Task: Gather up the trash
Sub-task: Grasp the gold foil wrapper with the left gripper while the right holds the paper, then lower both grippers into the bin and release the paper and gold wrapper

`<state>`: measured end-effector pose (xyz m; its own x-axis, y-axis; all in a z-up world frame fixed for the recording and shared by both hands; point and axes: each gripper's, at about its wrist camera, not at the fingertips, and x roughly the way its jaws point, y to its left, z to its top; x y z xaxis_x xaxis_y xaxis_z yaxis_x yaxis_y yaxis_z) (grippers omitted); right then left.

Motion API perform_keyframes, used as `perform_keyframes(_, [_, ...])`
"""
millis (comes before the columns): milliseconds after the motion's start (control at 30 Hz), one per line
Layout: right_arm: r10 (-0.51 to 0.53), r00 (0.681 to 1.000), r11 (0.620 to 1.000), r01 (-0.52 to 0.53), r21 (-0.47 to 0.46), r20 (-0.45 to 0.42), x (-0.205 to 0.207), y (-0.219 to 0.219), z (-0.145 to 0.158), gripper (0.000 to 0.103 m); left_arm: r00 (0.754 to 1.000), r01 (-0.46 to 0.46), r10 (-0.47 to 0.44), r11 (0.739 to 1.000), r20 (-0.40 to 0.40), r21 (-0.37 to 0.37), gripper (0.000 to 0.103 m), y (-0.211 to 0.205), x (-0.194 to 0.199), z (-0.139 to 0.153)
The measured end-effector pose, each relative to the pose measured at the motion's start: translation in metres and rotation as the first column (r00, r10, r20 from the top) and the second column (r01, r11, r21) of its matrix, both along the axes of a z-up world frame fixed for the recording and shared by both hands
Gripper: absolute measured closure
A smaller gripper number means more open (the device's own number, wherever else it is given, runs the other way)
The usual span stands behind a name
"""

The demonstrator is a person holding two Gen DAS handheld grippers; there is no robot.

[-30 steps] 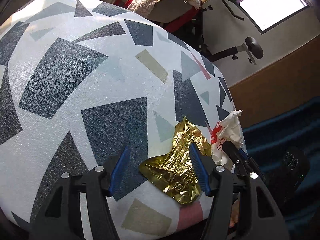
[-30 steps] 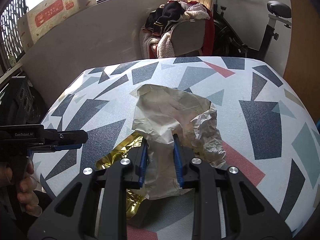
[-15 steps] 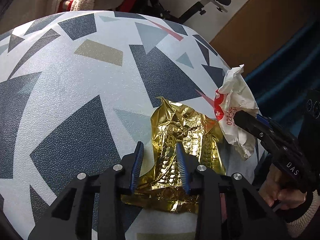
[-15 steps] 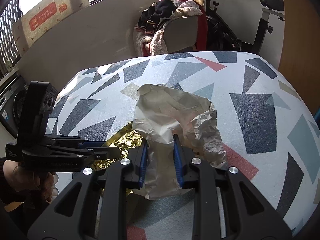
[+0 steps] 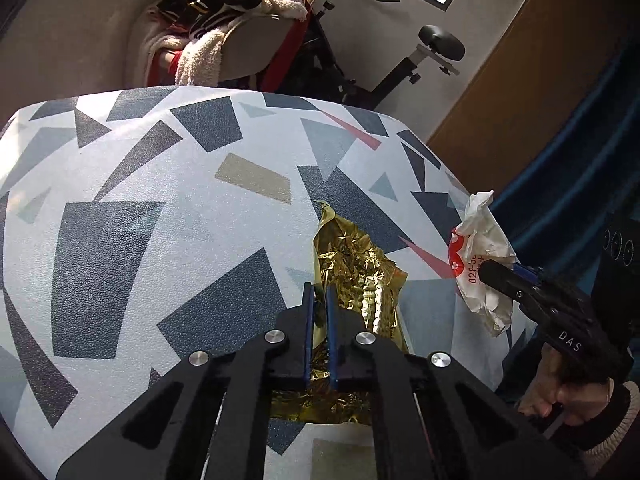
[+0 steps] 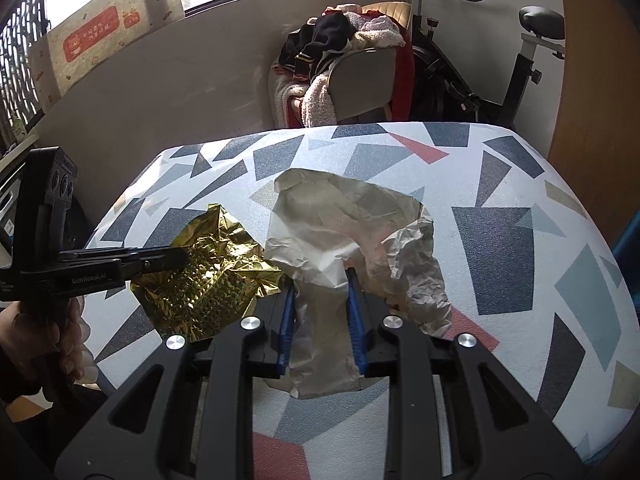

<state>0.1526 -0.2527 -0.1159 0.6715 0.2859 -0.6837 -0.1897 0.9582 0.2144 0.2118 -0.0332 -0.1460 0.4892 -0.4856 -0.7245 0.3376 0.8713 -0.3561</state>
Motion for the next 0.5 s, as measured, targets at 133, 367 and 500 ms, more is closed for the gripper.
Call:
perform_keyframes(133, [0.007,1.0,1.0,-0.007,-0.002,0.021,-0.011,0.005,0.013,0.077,0.998,-0.023,0.023,1.0,0.054,0.003,0.097,0.015,-0.022,0.022])
perform_keyframes(367, [0.028,0.998,1.0,-0.028,0.002,0.049,-0.038,0.015,0.032,0.077,0.992,-0.047,0.047,0.999,0.121,-0.003,0.097,0.034,-0.064,0.048])
perform_keyframes(500, [0.034,0.998,0.999,-0.035,0.011,0.06,-0.055,0.019,0.039,0.077,0.988,-0.05,0.049,0.999,0.147,0.003,0.097,0.04,-0.088,0.056])
